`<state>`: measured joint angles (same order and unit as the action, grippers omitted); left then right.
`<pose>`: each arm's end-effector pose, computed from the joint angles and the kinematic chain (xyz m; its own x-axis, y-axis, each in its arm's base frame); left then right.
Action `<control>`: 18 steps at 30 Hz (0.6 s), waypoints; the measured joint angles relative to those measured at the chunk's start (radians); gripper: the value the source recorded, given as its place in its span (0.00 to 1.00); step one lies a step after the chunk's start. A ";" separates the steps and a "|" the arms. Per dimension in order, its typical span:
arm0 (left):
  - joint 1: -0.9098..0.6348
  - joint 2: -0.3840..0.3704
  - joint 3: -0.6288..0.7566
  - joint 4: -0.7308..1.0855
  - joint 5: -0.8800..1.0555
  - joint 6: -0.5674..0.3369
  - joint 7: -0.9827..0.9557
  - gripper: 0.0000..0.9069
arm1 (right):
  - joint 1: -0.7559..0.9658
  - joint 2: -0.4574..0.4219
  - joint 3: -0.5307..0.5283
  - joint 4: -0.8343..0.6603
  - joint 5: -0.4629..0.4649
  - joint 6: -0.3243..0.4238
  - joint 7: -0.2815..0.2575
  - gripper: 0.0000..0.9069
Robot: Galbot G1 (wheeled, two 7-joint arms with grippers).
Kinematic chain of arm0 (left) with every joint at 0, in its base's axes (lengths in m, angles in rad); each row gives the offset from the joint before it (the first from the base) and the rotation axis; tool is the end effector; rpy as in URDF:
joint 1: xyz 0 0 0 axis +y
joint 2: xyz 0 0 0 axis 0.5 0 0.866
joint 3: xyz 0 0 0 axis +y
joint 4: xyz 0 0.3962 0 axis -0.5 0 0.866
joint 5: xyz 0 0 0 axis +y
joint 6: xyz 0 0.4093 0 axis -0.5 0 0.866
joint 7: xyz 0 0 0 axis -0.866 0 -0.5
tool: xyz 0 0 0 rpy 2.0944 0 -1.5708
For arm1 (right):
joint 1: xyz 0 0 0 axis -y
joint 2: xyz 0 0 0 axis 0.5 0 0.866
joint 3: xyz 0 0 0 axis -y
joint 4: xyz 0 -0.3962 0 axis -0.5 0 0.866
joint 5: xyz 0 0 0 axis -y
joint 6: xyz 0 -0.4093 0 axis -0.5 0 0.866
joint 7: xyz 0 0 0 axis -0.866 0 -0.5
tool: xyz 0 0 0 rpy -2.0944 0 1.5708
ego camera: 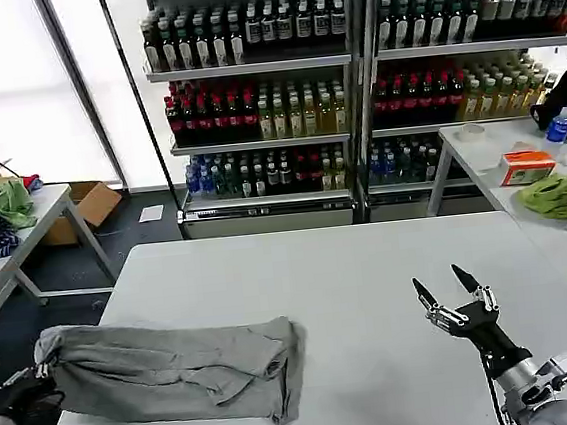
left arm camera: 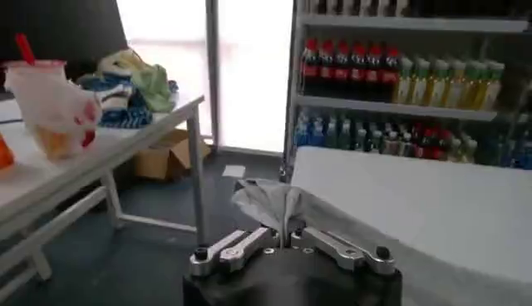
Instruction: Fold and organize the clothes.
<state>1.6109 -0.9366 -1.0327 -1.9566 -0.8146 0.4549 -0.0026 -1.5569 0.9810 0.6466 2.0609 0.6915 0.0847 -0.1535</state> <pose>0.2342 0.2924 -0.2493 -0.9122 -0.1143 0.3935 -0.1412 0.9892 -0.0400 0.2423 -0.1500 -0.3010 -0.9484 -0.3096 -0.0684 -0.3156 0.9426 0.1092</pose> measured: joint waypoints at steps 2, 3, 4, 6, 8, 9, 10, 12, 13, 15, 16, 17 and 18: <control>-0.005 0.011 -0.003 -0.025 -0.019 0.012 -0.003 0.00 | -0.001 0.001 0.000 0.000 -0.002 -0.001 0.000 1.00; -0.008 0.017 -0.003 -0.041 -0.030 0.019 -0.007 0.00 | -0.001 0.002 0.000 0.000 -0.002 -0.002 0.000 1.00; -0.010 0.022 -0.001 -0.056 -0.038 0.024 -0.010 0.00 | -0.001 0.003 0.001 0.000 -0.003 -0.003 0.000 1.00; -0.015 0.033 0.013 -0.089 -0.057 0.034 -0.017 0.00 | -0.002 0.005 0.001 0.000 -0.005 -0.004 0.000 1.00; -0.022 0.042 0.037 -0.124 -0.082 0.046 -0.029 0.00 | -0.003 0.008 0.001 0.000 -0.008 -0.006 0.000 1.00; -0.026 0.047 0.053 -0.140 -0.095 0.051 -0.034 0.00 | -0.004 0.010 0.001 0.000 -0.010 -0.007 0.000 1.00; -0.031 0.052 0.070 -0.156 -0.108 0.055 -0.040 0.00 | -0.004 0.011 0.001 -0.001 -0.011 -0.007 0.000 1.00; -0.041 0.062 0.111 -0.187 -0.134 0.065 -0.052 0.00 | -0.007 0.015 0.001 -0.002 -0.016 -0.007 0.000 1.00; -0.047 0.066 0.133 -0.201 -0.146 0.070 -0.059 0.00 | -0.008 0.016 0.001 -0.002 -0.017 -0.007 0.000 1.00; -0.061 0.077 0.182 -0.225 -0.168 0.076 -0.073 0.00 | -0.010 0.018 0.000 -0.002 -0.020 -0.008 0.000 1.00; -0.068 0.081 0.207 -0.232 -0.176 0.078 -0.079 0.00 | -0.011 0.019 0.000 -0.002 -0.021 -0.008 0.000 1.00; -0.074 0.084 0.233 -0.239 -0.185 0.080 -0.084 0.00 | -0.012 0.021 0.000 -0.002 -0.022 -0.008 0.000 1.00; -0.080 0.085 0.257 -0.244 -0.189 0.082 -0.090 0.00 | -0.014 0.022 0.000 -0.002 -0.024 -0.009 0.000 1.00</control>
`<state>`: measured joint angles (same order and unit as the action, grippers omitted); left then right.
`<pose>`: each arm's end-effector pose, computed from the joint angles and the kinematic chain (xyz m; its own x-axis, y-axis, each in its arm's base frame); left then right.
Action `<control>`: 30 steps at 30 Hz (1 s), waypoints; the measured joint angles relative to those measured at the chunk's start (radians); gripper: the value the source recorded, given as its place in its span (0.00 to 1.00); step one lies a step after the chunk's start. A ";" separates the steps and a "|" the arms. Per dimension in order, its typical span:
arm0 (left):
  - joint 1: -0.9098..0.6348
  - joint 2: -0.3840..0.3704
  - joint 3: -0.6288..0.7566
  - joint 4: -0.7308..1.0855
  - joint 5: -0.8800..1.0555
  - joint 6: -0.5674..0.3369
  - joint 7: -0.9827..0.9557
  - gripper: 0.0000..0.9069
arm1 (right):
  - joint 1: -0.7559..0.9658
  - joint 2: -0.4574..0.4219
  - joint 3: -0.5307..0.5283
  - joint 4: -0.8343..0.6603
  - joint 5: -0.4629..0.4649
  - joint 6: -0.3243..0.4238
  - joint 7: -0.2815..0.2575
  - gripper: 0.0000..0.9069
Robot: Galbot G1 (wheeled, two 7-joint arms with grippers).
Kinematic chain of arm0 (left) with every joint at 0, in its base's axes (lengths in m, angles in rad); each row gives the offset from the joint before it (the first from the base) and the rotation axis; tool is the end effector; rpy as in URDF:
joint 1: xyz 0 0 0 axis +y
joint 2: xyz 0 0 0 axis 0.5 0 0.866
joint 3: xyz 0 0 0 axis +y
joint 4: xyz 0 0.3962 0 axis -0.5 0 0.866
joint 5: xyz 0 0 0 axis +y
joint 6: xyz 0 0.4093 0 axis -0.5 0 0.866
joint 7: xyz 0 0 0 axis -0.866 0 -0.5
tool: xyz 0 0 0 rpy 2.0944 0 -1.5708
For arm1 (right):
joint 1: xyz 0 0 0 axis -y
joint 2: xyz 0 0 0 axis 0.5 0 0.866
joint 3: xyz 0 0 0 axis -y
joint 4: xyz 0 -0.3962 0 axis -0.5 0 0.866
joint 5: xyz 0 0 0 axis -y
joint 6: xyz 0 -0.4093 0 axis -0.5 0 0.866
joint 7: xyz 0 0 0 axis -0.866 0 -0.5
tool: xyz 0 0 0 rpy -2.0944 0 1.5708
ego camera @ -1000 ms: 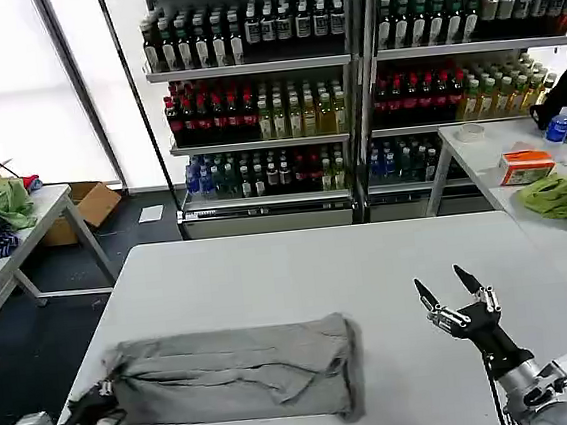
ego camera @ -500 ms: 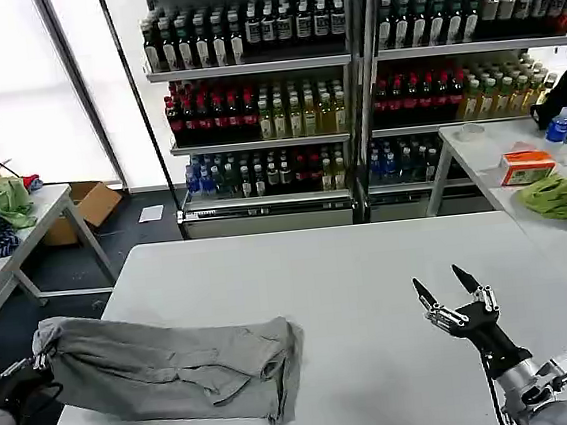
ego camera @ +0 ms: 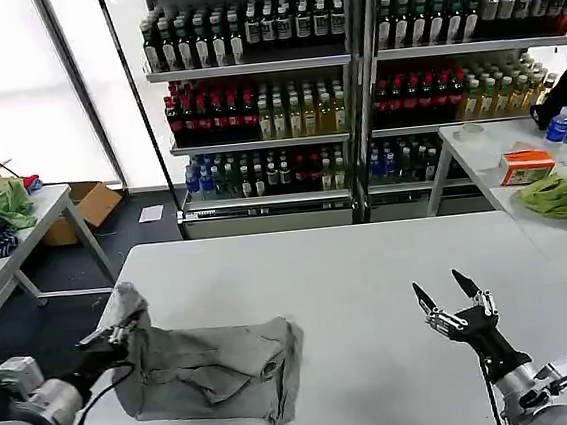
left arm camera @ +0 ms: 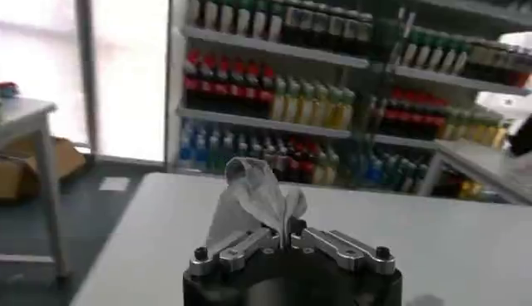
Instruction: Fold and organize the clothes.
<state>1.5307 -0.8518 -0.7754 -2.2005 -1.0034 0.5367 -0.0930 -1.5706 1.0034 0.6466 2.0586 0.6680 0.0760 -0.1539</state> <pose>0.2546 0.1642 -0.2042 -0.8872 0.2525 0.3861 0.1845 0.9613 -0.2048 0.2366 -0.1473 -0.3080 -0.9526 -0.3005 -0.0475 -0.3040 0.9463 0.1103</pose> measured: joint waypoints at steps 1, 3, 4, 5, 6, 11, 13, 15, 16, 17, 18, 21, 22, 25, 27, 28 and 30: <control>-0.007 0.000 0.028 -0.004 -0.004 0.001 -0.003 0.00 | -0.001 0.002 0.000 0.000 -0.001 0.000 -0.001 1.00; -0.021 0.000 0.076 -0.008 -0.008 0.001 -0.010 0.00 | -0.004 0.004 0.000 0.003 -0.003 -0.002 -0.002 1.00; -0.029 -0.002 0.103 -0.008 -0.008 0.002 -0.015 0.00 | -0.006 0.005 0.001 0.003 -0.005 -0.002 -0.002 1.00; -0.036 -0.004 0.128 -0.008 -0.008 0.002 -0.017 0.00 | -0.007 0.006 0.002 0.003 -0.005 -0.002 -0.003 1.00; -0.044 -0.006 0.152 -0.006 -0.007 0.003 -0.020 0.00 | -0.009 0.006 0.003 0.004 -0.005 -0.003 -0.003 1.00; -0.085 -0.021 0.266 0.021 -0.006 0.003 -0.036 0.00 | -0.015 0.008 0.004 0.003 -0.009 -0.004 -0.005 1.00; -0.104 -0.029 0.308 0.038 -0.006 0.003 -0.039 0.00 | -0.017 0.011 0.004 0.003 -0.011 -0.004 -0.006 1.00; -0.125 -0.037 0.348 0.057 -0.005 0.002 -0.045 0.00 | -0.019 0.014 0.003 0.002 -0.013 -0.004 -0.006 1.00; -0.135 -0.041 0.366 0.065 -0.005 0.003 -0.049 0.00 | -0.021 0.014 0.004 0.002 -0.014 -0.004 -0.007 1.00; -0.144 -0.044 0.381 0.071 -0.005 0.003 -0.052 0.00 | -0.022 0.014 0.005 0.001 -0.014 -0.004 -0.007 1.00; -0.155 -0.047 0.399 0.076 -0.005 0.003 -0.054 0.00 | -0.023 0.014 0.005 0.000 -0.015 -0.004 -0.008 1.00; -0.177 -0.052 0.440 0.088 -0.006 0.004 -0.061 0.00 | -0.024 0.014 0.006 -0.003 -0.016 -0.004 -0.008 1.00; -0.184 -0.054 0.451 0.090 -0.007 0.004 -0.064 0.00 | -0.025 0.016 0.006 -0.003 -0.017 -0.003 -0.009 1.00; -0.204 -0.058 0.481 0.098 -0.011 0.004 -0.072 0.00 | -0.025 0.019 0.002 -0.003 -0.021 -0.003 -0.011 1.00; -0.218 -0.062 0.500 0.104 -0.013 0.005 -0.077 0.00 | -0.027 0.021 0.001 -0.003 -0.024 -0.003 -0.011 1.00; -0.224 -0.064 0.508 0.108 -0.013 0.005 -0.078 0.01 | -0.027 0.021 -0.001 -0.003 -0.026 -0.003 -0.011 1.00; -0.237 -0.068 0.521 0.113 -0.014 0.006 -0.081 0.00 | -0.027 0.021 -0.001 -0.003 -0.027 -0.003 -0.011 1.00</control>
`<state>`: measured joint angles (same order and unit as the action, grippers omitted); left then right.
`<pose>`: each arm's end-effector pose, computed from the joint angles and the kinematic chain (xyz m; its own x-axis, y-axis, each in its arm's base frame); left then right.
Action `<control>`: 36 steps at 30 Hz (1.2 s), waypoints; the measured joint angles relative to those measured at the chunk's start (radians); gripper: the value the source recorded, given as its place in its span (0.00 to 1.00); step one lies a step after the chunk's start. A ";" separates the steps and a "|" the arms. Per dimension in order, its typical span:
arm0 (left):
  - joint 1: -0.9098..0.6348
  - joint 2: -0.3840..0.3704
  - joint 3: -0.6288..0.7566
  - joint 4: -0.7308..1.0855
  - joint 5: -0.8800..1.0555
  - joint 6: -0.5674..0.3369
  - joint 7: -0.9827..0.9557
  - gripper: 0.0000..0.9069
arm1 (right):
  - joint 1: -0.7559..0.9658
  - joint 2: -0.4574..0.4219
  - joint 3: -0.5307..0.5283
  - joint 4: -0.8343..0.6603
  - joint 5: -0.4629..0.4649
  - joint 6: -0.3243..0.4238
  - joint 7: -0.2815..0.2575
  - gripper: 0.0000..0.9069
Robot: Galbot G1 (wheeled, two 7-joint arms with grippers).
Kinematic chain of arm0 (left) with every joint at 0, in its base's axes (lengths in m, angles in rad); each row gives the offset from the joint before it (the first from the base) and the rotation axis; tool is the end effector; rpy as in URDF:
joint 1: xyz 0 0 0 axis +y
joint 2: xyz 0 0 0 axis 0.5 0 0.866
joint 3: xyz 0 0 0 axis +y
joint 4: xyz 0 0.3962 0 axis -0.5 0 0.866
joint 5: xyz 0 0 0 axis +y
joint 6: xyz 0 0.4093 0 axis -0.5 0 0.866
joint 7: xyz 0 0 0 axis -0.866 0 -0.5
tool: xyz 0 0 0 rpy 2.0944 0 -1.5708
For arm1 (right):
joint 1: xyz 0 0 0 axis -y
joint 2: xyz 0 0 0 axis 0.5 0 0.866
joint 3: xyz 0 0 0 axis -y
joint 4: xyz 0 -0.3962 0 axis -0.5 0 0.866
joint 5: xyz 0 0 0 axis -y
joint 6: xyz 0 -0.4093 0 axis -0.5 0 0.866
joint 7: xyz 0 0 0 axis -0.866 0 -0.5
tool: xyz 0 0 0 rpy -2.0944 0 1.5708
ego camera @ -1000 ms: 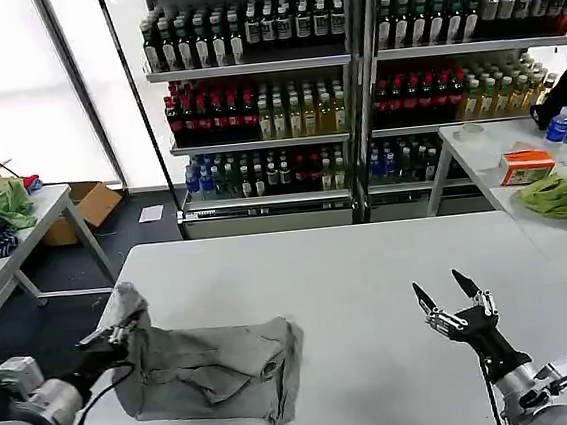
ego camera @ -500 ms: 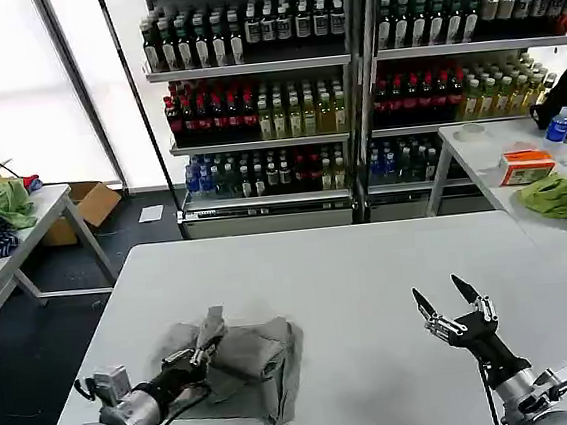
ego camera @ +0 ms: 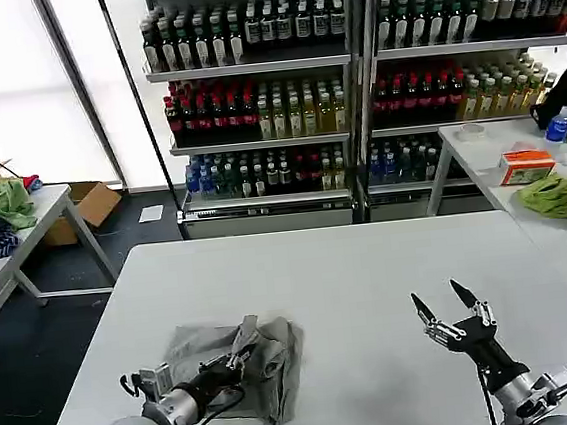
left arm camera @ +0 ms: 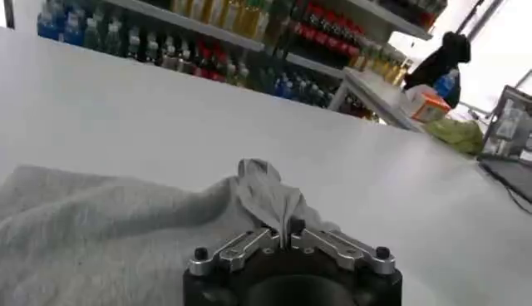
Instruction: Fold and organize the clothes.
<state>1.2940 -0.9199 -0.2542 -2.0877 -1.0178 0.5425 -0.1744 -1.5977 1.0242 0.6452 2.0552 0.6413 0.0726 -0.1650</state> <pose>0.2809 0.0422 -0.2890 -0.7141 0.4946 0.4954 0.3242 0.8609 -0.3921 0.2265 -0.1444 -0.3183 -0.9531 -0.3023 -0.0176 -0.3023 0.9468 0.1105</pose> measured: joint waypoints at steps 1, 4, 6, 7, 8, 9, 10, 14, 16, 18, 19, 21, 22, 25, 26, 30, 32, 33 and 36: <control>-0.005 -0.001 0.006 0.001 -0.001 0.000 -0.002 0.01 | 0.000 0.000 0.000 0.000 -0.001 0.000 0.000 1.00; -0.012 -0.003 0.020 0.002 -0.001 0.002 -0.005 0.01 | 0.001 0.000 -0.003 -0.002 -0.004 0.000 0.000 1.00; -0.018 -0.005 0.026 0.002 -0.002 0.003 -0.007 0.03 | 0.003 0.001 -0.006 -0.003 -0.007 0.000 -0.001 1.00; -0.021 -0.006 0.028 0.002 -0.003 0.003 -0.007 0.03 | 0.003 0.001 -0.007 -0.004 -0.008 0.000 -0.001 1.00; -0.025 -0.008 0.030 0.002 -0.004 0.004 -0.007 0.04 | 0.004 0.002 -0.009 -0.005 -0.009 0.000 -0.001 1.00; -0.029 -0.009 0.033 0.001 -0.004 0.006 -0.007 0.04 | 0.005 0.003 -0.010 -0.005 -0.009 0.000 -0.001 1.00; -0.031 -0.010 0.036 0.002 -0.005 0.007 -0.008 0.21 | 0.006 0.003 -0.012 -0.005 -0.010 0.000 -0.001 1.00; -0.046 -0.018 0.045 0.007 -0.009 0.007 -0.013 0.89 | 0.008 0.004 -0.014 -0.007 -0.013 0.000 -0.002 1.00; -0.049 -0.022 0.051 0.006 -0.014 0.011 -0.014 1.00 | 0.008 0.003 -0.014 -0.008 -0.014 0.001 -0.002 1.00; -0.049 -0.023 0.056 0.005 -0.014 0.016 -0.013 1.00 | 0.009 0.001 -0.013 -0.008 -0.014 0.001 -0.002 1.00; -0.048 -0.024 0.057 0.005 -0.013 0.019 -0.013 1.00 | 0.010 0.001 -0.013 -0.009 -0.014 0.001 -0.002 1.00; -0.046 -0.028 0.057 0.003 -0.013 0.020 -0.015 1.00 | 0.011 0.001 -0.013 -0.009 -0.014 0.001 -0.002 1.00; -0.045 -0.030 0.057 0.001 -0.013 0.021 -0.015 1.00 | 0.011 0.001 -0.014 -0.009 -0.015 0.001 -0.002 1.00; -0.047 -0.036 0.052 -0.006 -0.016 0.021 -0.016 1.00 | 0.010 0.005 -0.018 -0.008 -0.015 0.001 -0.002 1.00; -0.049 -0.038 0.049 -0.009 -0.017 0.021 -0.016 1.00 | 0.010 0.006 -0.019 -0.008 -0.015 0.001 -0.002 1.00; -0.047 -0.044 0.033 -0.023 -0.026 0.020 -0.015 1.00 | 0.010 0.004 -0.022 -0.005 -0.016 0.001 -0.003 1.00; -0.041 -0.046 0.021 -0.034 -0.033 0.021 -0.015 1.00 | 0.011 0.003 -0.022 -0.004 -0.015 0.001 -0.003 1.00; -0.038 -0.046 0.011 -0.041 -0.037 0.022 -0.013 1.00 | 0.013 0.002 -0.022 -0.004 -0.014 0.001 -0.003 1.00; -0.025 -0.048 -0.024 -0.066 -0.046 0.023 -0.007 1.00 | 0.015 -0.001 -0.022 -0.002 -0.011 0.001 -0.003 1.00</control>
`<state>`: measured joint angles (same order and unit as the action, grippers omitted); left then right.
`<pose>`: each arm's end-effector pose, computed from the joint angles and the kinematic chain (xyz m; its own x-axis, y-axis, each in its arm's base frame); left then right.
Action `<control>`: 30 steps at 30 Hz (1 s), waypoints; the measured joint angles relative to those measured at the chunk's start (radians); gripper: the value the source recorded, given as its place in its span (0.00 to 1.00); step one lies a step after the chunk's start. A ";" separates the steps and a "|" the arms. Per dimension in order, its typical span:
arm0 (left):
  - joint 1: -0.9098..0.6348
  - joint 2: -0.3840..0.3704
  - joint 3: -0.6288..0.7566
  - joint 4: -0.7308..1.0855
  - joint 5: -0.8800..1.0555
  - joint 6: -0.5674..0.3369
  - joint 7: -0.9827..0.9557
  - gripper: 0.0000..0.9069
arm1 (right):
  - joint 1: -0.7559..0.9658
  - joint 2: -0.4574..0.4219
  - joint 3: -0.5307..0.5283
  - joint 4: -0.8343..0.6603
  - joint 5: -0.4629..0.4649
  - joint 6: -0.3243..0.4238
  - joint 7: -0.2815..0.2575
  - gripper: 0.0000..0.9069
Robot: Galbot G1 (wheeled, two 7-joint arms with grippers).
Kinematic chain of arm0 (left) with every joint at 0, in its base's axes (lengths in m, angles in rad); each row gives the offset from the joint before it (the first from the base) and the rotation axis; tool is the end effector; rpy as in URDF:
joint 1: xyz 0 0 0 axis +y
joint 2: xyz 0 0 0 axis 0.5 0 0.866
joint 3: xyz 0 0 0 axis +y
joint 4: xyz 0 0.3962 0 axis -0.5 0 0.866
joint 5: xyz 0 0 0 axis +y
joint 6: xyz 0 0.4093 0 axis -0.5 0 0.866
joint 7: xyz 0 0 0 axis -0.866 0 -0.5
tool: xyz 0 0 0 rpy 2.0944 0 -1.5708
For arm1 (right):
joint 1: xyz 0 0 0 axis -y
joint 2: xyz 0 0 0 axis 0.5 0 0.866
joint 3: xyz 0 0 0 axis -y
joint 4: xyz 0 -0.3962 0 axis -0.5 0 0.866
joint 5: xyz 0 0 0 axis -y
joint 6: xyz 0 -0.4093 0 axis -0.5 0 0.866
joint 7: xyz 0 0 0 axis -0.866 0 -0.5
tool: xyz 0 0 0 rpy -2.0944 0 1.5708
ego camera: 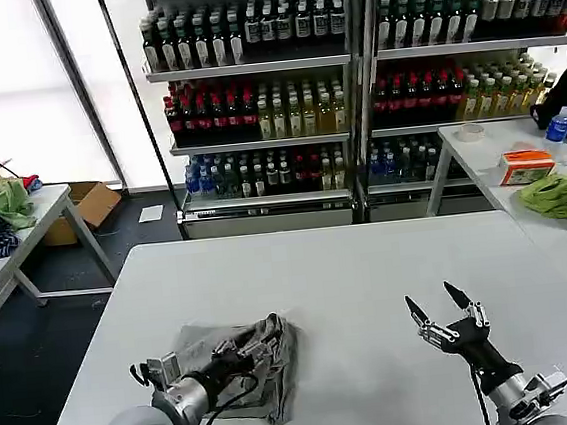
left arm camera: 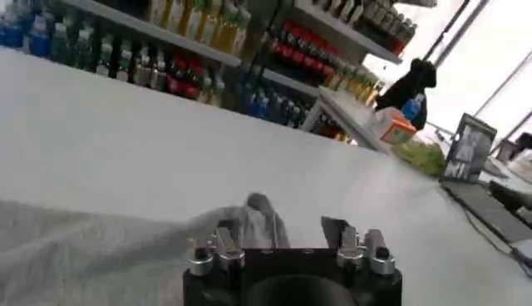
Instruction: Fold and organize the clothes.
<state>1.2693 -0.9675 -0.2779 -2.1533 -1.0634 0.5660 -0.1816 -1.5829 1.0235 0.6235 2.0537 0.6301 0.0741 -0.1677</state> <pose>0.2820 0.0286 -0.2564 -0.7298 0.5455 0.4121 0.3561 0.8179 -0.4519 0.2299 -0.1382 -0.3193 -0.9471 -0.3202 -0.0224 -0.3207 0.9411 0.1068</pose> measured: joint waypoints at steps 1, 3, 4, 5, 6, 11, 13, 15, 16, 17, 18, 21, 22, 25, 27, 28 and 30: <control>0.005 0.001 -0.015 -0.008 0.000 -0.001 0.003 1.00 | 0.000 -0.001 0.000 0.000 0.001 0.001 0.000 1.00; 0.018 0.003 -0.052 -0.018 0.004 -0.005 0.014 1.00 | 0.000 -0.003 0.000 0.001 0.002 0.003 0.000 1.00; 0.025 0.004 -0.072 -0.021 0.011 -0.007 0.020 1.00 | -0.001 -0.004 0.000 0.001 0.003 0.004 0.000 1.00; 0.032 0.004 -0.097 -0.022 0.023 -0.010 0.028 1.00 | -0.001 -0.005 0.000 0.001 0.003 0.005 0.000 1.00; 0.040 0.003 -0.120 -0.022 0.038 -0.014 0.037 1.00 | -0.001 -0.006 0.000 0.001 0.003 0.007 0.000 1.00; 0.093 -0.010 -0.243 0.006 0.123 -0.031 0.086 1.00 | -0.002 -0.011 -0.002 0.004 0.007 0.012 -0.001 1.00; 0.123 -0.017 -0.283 0.022 0.166 -0.046 0.110 1.00 | 0.000 -0.014 -0.004 0.003 0.008 0.014 -0.001 1.00; 0.155 -0.025 -0.315 0.042 0.205 -0.059 0.134 1.00 | 0.004 -0.017 -0.007 0.000 0.008 0.014 -0.001 1.00; 0.170 -0.029 -0.327 0.052 0.223 -0.066 0.143 1.00 | 0.006 -0.018 -0.008 -0.001 0.009 0.014 -0.001 1.00; 0.184 -0.033 -0.338 0.063 0.240 -0.072 0.152 1.00 | 0.008 -0.019 -0.009 -0.001 0.010 0.013 -0.001 1.00; 0.197 -0.036 -0.348 0.073 0.253 -0.077 0.160 1.00 | 0.010 -0.020 -0.009 -0.002 0.011 0.013 -0.001 1.00; 0.230 -0.051 -0.370 0.103 0.284 -0.090 0.181 1.00 | 0.014 -0.024 -0.009 -0.004 0.014 0.013 -0.001 1.00; 0.239 -0.055 -0.376 0.112 0.294 -0.094 0.188 1.00 | 0.016 -0.025 -0.009 -0.005 0.014 0.013 -0.001 1.00; 0.253 -0.066 -0.386 0.134 0.317 -0.100 0.202 1.00 | 0.018 -0.026 -0.008 -0.005 0.017 0.013 -0.001 1.00; 0.259 -0.073 -0.389 0.145 0.327 -0.102 0.209 1.00 | 0.018 -0.027 -0.007 -0.005 0.017 0.013 -0.001 1.00; 0.261 -0.077 -0.389 0.151 0.332 -0.103 0.212 1.00 | 0.018 -0.027 -0.006 -0.005 0.018 0.013 -0.001 1.00; 0.264 -0.083 -0.390 0.162 0.340 -0.106 0.217 1.00 | 0.017 -0.027 -0.003 -0.005 0.020 0.013 -0.001 1.00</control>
<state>1.5330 -1.0505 -0.6677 -1.9916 -0.7230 0.4602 0.0356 -1.5657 0.9960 0.6200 2.0487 0.6497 0.0872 -0.1688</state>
